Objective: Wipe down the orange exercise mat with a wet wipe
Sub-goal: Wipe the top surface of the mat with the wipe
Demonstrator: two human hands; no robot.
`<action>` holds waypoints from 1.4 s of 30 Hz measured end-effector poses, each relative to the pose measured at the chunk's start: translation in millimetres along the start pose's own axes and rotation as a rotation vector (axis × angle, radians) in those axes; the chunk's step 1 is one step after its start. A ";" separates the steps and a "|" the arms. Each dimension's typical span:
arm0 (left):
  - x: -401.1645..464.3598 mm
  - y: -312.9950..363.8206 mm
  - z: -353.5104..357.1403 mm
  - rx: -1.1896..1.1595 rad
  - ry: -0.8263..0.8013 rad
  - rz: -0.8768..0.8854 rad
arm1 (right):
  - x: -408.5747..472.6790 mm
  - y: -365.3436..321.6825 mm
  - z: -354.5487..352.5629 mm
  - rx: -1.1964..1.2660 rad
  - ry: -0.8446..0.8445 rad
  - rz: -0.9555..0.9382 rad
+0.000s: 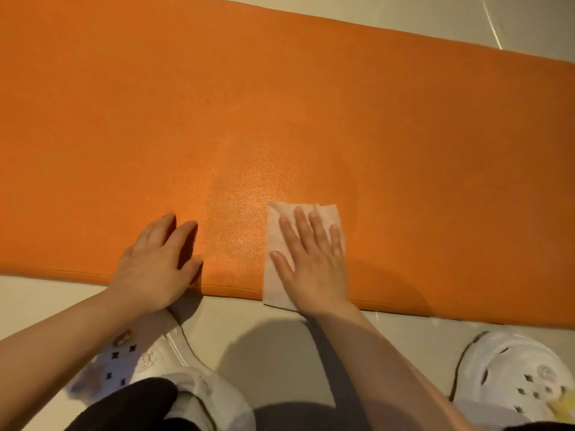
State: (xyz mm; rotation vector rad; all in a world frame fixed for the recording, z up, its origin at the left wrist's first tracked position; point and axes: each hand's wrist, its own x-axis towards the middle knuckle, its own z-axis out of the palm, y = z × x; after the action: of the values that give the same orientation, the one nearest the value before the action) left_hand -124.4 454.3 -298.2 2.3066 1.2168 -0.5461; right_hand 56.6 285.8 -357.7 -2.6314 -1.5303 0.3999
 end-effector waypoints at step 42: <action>-4.1 8.8 -2.6 0.353 -0.307 0.018 | -0.1 13.2 -12.0 0.005 -0.011 0.127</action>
State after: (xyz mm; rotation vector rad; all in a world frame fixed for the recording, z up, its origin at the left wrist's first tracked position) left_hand -118.9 448.8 -291.9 2.3907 1.0144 -1.1404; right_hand 70.9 279.9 -348.6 -2.7352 -1.3674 0.4269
